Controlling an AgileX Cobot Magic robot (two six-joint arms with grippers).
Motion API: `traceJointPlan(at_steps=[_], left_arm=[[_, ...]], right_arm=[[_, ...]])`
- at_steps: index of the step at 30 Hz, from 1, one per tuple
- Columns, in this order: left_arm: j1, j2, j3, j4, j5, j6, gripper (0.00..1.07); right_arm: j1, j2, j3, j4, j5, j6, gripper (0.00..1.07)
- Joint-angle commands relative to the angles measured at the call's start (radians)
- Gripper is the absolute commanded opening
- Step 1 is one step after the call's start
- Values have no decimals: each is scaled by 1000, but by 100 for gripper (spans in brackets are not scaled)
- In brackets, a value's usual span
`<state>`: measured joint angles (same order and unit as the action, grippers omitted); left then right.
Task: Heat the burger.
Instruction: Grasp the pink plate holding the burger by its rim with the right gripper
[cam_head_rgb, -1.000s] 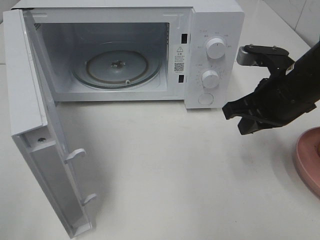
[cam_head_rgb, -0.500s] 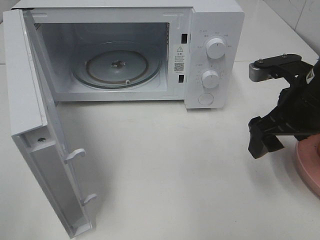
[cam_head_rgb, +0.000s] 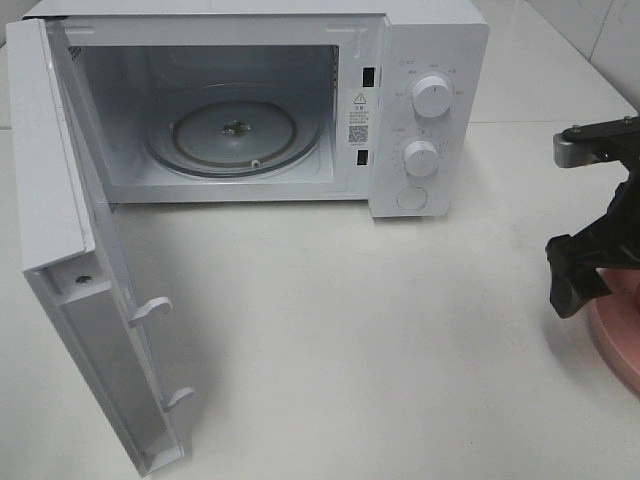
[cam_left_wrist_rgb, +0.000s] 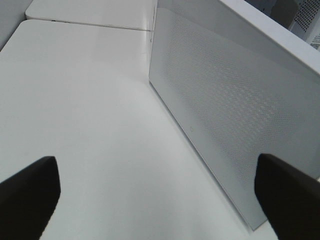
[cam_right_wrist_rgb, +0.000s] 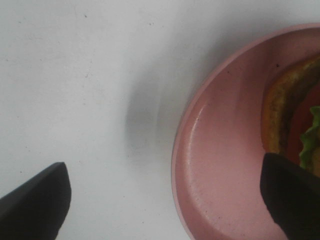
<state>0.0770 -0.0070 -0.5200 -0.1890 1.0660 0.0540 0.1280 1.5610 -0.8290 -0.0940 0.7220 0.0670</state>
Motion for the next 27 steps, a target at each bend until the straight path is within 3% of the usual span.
traceJointPlan(at_steps=[1,27], left_arm=[[1,-14,2,0,2,-3,98],[1,-14,2,0,2,-3,98]], right_arm=[[-9,51,-2,-6,10,9,97],[-45,233,0,-42,-74,36,89]])
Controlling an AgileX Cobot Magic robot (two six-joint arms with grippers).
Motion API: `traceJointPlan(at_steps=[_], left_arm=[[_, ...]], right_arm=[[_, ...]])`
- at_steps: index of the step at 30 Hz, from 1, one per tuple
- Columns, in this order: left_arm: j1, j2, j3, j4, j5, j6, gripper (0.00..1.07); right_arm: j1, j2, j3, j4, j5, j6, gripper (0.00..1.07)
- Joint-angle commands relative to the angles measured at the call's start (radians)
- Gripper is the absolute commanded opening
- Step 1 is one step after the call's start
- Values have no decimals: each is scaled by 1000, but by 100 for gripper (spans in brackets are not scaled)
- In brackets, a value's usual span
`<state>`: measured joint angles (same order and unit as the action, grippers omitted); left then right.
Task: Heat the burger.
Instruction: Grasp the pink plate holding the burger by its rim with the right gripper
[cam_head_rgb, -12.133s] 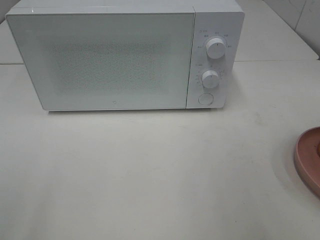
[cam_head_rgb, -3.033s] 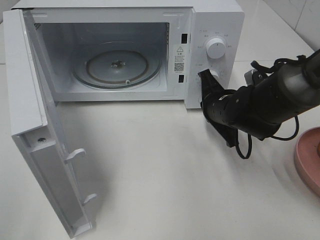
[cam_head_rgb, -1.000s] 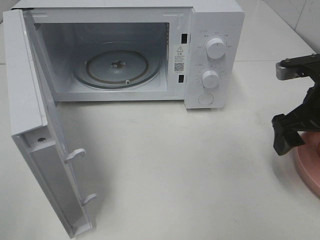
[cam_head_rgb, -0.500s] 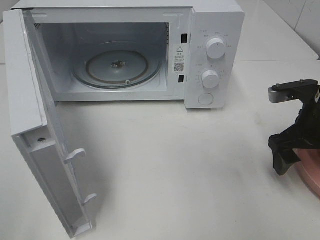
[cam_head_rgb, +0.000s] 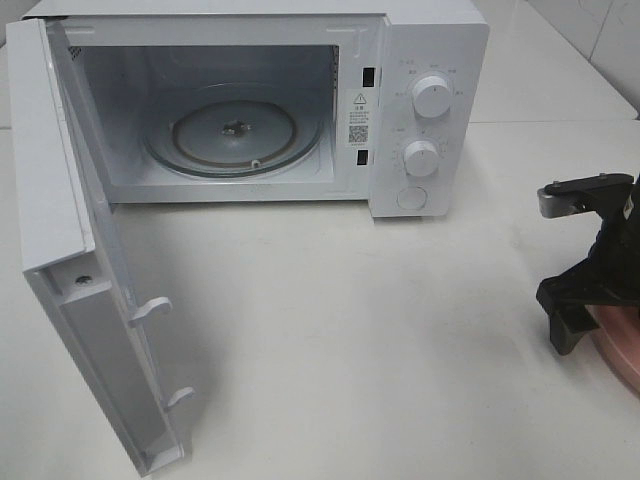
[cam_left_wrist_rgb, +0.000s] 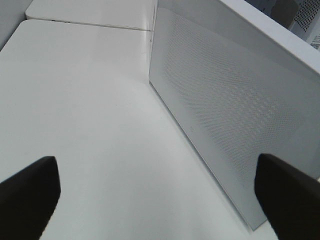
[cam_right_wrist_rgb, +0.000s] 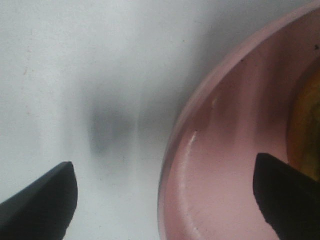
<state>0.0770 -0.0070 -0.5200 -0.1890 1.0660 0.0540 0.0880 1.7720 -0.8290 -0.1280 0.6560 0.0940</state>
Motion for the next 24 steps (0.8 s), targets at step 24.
traceJointPlan(at_steps=[24], left_arm=[[1,-14,2,0,2,-3,98]], right_arm=[[-5,83,73,2,-95,34,54]])
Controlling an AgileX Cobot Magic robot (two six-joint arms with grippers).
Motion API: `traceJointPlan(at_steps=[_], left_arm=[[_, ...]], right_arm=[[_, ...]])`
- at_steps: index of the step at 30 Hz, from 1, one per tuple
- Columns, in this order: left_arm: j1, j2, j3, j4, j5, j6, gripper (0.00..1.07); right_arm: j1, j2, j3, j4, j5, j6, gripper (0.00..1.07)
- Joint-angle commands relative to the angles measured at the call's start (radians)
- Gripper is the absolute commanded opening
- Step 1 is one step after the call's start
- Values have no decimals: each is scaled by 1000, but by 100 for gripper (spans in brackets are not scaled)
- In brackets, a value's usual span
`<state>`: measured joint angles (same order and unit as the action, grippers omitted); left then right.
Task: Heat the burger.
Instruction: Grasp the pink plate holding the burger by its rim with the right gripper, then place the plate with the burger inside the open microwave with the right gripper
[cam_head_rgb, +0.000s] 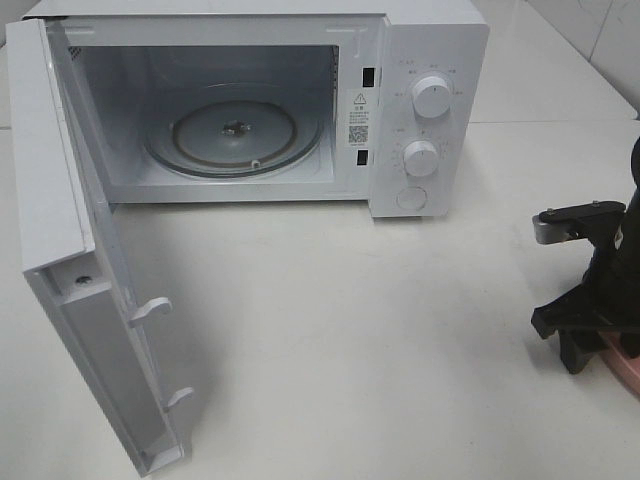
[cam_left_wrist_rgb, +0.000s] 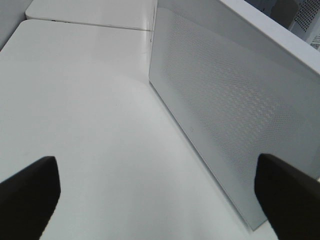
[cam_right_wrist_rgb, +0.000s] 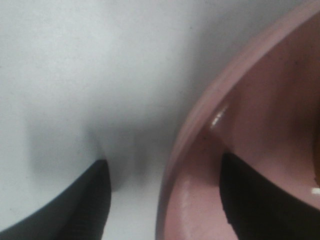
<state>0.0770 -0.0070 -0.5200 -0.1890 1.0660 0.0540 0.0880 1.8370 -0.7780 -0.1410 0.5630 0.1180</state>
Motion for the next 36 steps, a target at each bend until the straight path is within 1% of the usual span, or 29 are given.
traceJointPlan(at_steps=[1,2,3,4,5,6,7,8,9,10,11,18,20,21,22,23,25,26,28,31,32,34,36], left_arm=[[1,-14,2,0,2,-3,98],[1,-14,2,0,2,-3,98],[1,-14,2,0,2,-3,98],[1,-14,2,0,2,-3,98],[1,-14,2,0,2,-3,98],[1,-14,2,0,2,-3,98],[1,-14,2,0,2,-3,98],[1,-14,2,0,2,-3,98],[1,-14,2,0,2,-3,98],[1,-14,2,0,2,-3,98],[1,-14,2,0,2,-3,98],[1,-14,2,0,2,-3,98],[1,-14,2,0,2,-3,98],[1,-14,2,0,2,-3,98],[1,-14,2,0,2,-3,98],[1,-14,2,0,2,-3,98],[1,-14,2,0,2,-3,98],[1,-14,2,0,2,-3,98],[1,-14,2,0,2,-3,98],[1,-14,2,0,2,-3,98],[1,-14,2,0,2,-3,98],[1,-14,2,0,2,-3,98],[1,-14,2,0,2,-3,98]], right_arm=[[-5,18,22,7,-2,11,45],[-5,18,22,-2,1,12,40],[-5,18,22,-2,1,12,40],[-5,18,22,-12,10,12,28],[-5,18,22,-12,10,12,28],[-5,18,22,-20,14,12,18],[-5,18,22,-28,14,12,12],[-5,18,22,-28,14,12,12],[-5,18,22,-30,14,12,3],[-5,18,22,-30,14,12,3],[-5,18,22,-34,14,12,0],[4,17,22,-40,24,14,0],[27,10,22,-84,30,63,0],[27,10,22,-84,30,63,0],[38,5,22,-124,33,110,0],[38,5,22,-124,33,110,0],[61,-17,24,-226,45,217,0],[61,-17,24,-226,45,217,0],[77,-46,32,-290,53,287,0],[83,-57,37,-312,56,305,0],[94,-71,47,-350,59,342,0],[99,-76,53,-368,61,362,0],[122,-91,77,-424,64,424,0]])
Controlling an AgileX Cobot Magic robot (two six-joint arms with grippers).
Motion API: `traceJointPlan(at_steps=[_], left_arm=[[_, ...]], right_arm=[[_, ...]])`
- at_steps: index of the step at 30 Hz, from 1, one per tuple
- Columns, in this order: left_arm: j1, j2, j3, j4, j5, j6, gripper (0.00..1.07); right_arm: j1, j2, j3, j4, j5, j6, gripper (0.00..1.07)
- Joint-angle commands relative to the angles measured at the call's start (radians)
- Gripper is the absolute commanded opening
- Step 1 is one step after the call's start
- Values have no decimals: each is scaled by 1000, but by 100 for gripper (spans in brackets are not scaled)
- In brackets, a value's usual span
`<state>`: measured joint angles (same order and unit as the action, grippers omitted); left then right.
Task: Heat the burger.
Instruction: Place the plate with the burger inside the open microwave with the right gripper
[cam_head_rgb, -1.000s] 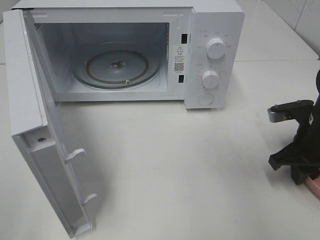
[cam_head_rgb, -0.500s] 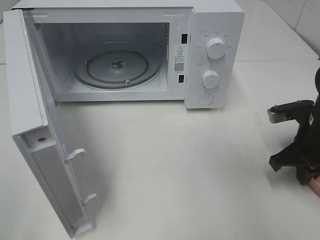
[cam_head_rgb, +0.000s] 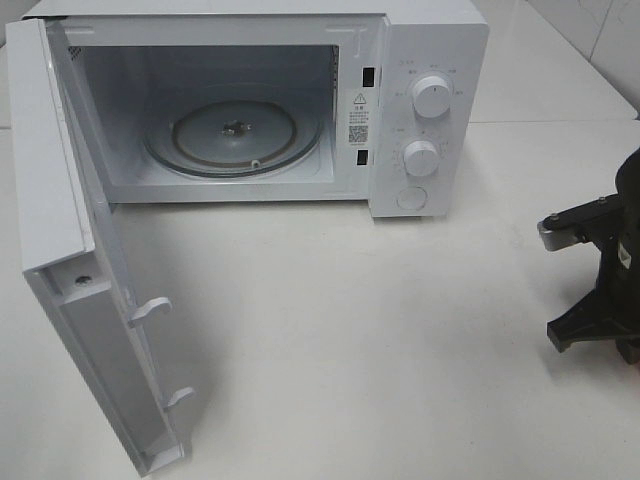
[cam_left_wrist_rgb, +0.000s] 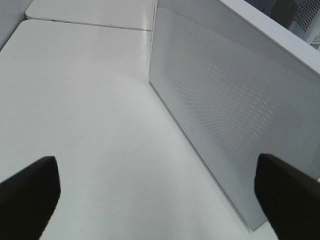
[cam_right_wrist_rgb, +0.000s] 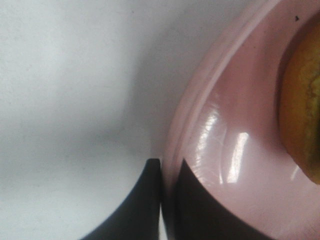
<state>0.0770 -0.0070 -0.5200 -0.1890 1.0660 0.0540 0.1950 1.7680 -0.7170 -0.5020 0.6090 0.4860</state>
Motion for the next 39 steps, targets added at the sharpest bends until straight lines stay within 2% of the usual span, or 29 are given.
traceJointPlan(at_steps=[1,8,18,39], left_arm=[[1,-14,2,0,2,-3,98],[1,-14,2,0,2,-3,98],[1,-14,2,0,2,-3,98],[1,-14,2,0,2,-3,98]], right_arm=[[15,-22,16,-63,18,56,0],[74,-53,39,-145,54,144,0],[141,-94,39,-158,135,144,0],[360,-242,39,-155,262,102,0]])
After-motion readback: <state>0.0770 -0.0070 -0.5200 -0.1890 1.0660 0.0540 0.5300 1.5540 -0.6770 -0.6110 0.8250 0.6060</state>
